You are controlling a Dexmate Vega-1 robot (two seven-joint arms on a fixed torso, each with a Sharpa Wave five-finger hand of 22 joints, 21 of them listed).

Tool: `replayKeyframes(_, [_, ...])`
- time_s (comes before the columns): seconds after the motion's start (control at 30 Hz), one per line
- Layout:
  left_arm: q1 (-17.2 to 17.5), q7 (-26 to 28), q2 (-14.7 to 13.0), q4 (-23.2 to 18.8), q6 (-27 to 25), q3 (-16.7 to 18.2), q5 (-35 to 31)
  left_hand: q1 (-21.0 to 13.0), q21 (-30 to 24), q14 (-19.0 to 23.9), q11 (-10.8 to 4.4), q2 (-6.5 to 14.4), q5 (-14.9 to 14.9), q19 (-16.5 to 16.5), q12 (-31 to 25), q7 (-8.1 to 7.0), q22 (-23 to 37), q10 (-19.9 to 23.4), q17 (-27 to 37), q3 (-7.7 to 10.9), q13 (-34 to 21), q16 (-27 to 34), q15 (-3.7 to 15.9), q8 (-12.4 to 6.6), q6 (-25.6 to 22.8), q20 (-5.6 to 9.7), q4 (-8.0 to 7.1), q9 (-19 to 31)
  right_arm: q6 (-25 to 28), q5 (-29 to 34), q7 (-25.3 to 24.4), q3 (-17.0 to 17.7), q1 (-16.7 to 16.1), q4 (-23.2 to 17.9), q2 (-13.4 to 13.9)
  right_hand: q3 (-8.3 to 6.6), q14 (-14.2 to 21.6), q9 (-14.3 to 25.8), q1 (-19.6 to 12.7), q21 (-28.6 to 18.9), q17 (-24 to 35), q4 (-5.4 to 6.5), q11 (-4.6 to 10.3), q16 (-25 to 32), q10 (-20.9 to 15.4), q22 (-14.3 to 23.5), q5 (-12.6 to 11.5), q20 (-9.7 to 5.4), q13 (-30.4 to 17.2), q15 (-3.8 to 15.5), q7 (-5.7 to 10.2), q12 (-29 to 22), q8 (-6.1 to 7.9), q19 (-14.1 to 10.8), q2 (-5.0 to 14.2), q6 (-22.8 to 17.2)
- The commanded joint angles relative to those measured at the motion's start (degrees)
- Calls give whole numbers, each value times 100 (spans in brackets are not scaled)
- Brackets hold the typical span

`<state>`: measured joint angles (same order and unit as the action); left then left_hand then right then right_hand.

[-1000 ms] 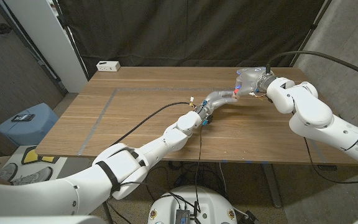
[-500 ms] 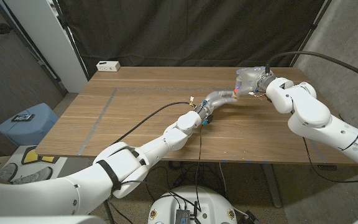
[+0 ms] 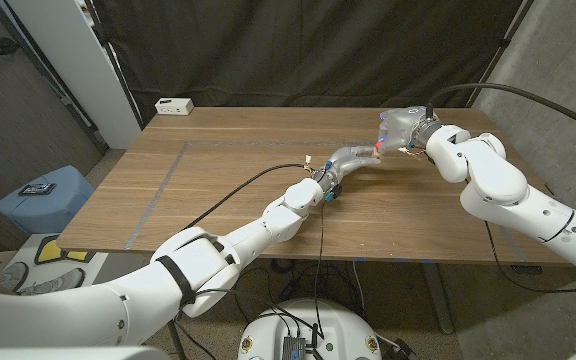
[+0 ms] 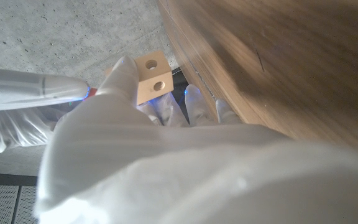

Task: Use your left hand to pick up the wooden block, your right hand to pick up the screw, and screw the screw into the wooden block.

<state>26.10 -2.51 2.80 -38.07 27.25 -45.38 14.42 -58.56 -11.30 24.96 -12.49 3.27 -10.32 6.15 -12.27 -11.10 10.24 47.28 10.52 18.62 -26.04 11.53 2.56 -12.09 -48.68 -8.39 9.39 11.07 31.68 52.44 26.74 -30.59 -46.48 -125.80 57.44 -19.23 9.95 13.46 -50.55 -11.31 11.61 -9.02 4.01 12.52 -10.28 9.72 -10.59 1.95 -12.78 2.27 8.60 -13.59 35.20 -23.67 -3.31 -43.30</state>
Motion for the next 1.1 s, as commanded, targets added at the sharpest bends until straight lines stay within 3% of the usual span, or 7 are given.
replayKeyframes(0.03, [-50, -57, 49, 145, 53, 15, 32, -20, -35, 50, -10, 60, -42, 31, -27, -17, 20, 62, 19, 13, -94, 36, 375, -44, -87, -20, -43, 11, -13, -4, -4, -28, 47, 69, -68, -10, 101, 19, 37, -62, 33, 44, 5, 52, -94, 16, -25, 6, -12, 110, -28, -53, 65, -116, 20, -103])
replayKeyframes(1.1, [-118, -64, 110, 321, 162, 22, 28, -86, -42, 66, -5, 66, -40, 51, -42, 12, 20, 107, 16, 30, -110, 29, 383, -67, -156, -11, -27, 9, 41, 366, -144, -198, 135, 253, -246, 191, 619, -46, 530, -120, 48, 234, -49, 184, -779, 18, -6, -161, 9, 185, -181, -205, 396, -614, 53, -957])
